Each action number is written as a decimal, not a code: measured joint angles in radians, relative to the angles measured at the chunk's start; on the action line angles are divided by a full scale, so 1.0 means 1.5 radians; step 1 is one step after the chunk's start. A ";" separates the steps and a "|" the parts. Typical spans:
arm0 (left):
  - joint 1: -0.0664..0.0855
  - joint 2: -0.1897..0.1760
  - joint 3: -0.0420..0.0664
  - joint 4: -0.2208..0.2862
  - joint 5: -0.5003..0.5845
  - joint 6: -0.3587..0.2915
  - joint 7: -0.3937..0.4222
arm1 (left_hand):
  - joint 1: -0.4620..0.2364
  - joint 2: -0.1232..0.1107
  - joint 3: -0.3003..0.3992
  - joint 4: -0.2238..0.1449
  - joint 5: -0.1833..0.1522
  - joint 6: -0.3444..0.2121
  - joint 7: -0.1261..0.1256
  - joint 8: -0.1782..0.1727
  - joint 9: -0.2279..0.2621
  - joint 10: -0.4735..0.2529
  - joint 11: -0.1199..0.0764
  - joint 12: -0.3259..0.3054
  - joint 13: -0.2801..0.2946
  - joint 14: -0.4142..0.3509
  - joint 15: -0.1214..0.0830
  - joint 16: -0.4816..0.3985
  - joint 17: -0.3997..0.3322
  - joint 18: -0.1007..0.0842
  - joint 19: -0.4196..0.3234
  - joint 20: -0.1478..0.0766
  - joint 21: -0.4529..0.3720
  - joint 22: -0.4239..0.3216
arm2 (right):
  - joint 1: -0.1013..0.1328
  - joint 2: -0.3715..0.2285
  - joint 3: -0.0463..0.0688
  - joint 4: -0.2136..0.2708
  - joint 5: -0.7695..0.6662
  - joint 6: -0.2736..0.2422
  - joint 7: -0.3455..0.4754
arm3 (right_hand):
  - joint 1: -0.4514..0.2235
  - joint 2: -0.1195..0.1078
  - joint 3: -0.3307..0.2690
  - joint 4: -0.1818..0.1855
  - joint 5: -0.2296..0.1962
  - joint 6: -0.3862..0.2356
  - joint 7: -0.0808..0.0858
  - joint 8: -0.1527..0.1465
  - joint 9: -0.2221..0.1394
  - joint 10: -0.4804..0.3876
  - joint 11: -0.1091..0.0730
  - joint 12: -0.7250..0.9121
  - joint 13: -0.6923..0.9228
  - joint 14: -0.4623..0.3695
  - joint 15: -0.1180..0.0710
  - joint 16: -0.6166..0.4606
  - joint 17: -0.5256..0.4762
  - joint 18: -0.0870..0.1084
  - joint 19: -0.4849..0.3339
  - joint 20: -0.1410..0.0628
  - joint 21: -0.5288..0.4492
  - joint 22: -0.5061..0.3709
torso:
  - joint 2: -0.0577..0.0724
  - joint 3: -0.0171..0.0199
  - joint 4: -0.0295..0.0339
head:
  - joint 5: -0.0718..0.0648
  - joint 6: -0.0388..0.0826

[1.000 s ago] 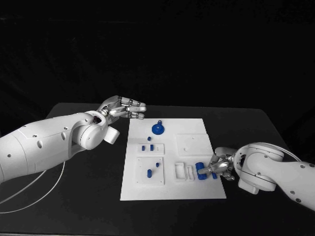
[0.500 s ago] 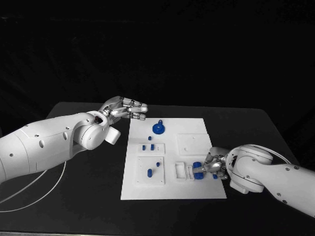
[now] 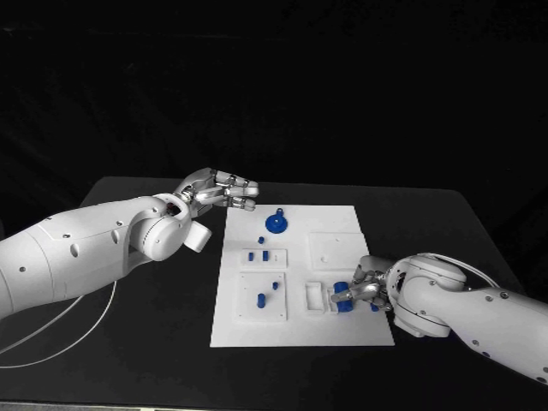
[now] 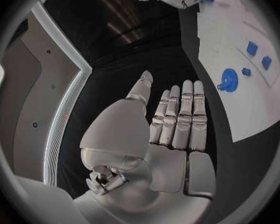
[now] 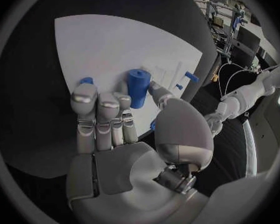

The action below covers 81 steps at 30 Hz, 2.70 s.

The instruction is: Assemble the parts on the task board

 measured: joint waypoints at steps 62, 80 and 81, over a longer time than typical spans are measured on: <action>0.000 -0.002 -0.003 -0.002 -0.006 0.018 -0.019 | 0.000 0.000 -0.002 -0.002 0.000 -0.007 0.002 0.000 0.000 0.000 0.000 0.000 0.000 0.000 0.000 0.000 0.000 0.000 0.000 0.000 0.000 -0.012 | 0.024 -0.015 -0.005 0.055 0.147 -0.095 -0.004 | 0.044 0.060 0.014 -0.131 0.129 0.021 0.003 -0.011 -0.411 -0.012 0.000 -0.002 -0.009 0.001 0.000 -0.008 -0.007 0.000 0.000 0.000 0.006 0.000 | 0.001 0.0001 -0.0003 | -0.001 0.000; 0.000 -0.003 -0.003 -0.002 -0.009 0.022 -0.022 | 0.000 0.000 -0.005 0.000 0.000 -0.010 0.000 0.000 0.000 0.000 0.000 0.000 0.000 0.000 0.000 0.000 0.000 0.000 0.000 0.000 0.000 -0.017 | 0.039 0.014 -0.020 0.049 0.140 -0.061 -0.005 | 0.046 0.070 -0.048 -0.065 0.057 0.027 -0.003 -0.003 -0.410 -0.006 -0.004 -0.008 -0.015 0.001 0.001 -0.010 -0.006 0.000 0.000 0.000 0.006 0.000 | 0.001 0.0000 -0.0001 | 0.004 -0.001; 0.000 -0.003 -0.003 -0.002 -0.010 0.022 -0.022 | 0.000 0.000 -0.005 0.000 0.000 -0.010 0.000 0.000 0.000 0.000 0.000 0.000 0.000 -0.004 0.000 0.000 0.000 0.000 0.000 0.000 0.000 -0.017 | 0.040 0.016 -0.021 0.049 0.139 -0.059 -0.005 | 0.046 0.070 -0.050 -0.052 0.050 0.028 -0.003 -0.003 -0.410 -0.006 -0.004 -0.008 -0.016 0.001 0.001 -0.010 -0.006 0.000 0.000 0.000 0.006 0.000 | 0.001 0.0000 -0.0001 | 0.004 -0.002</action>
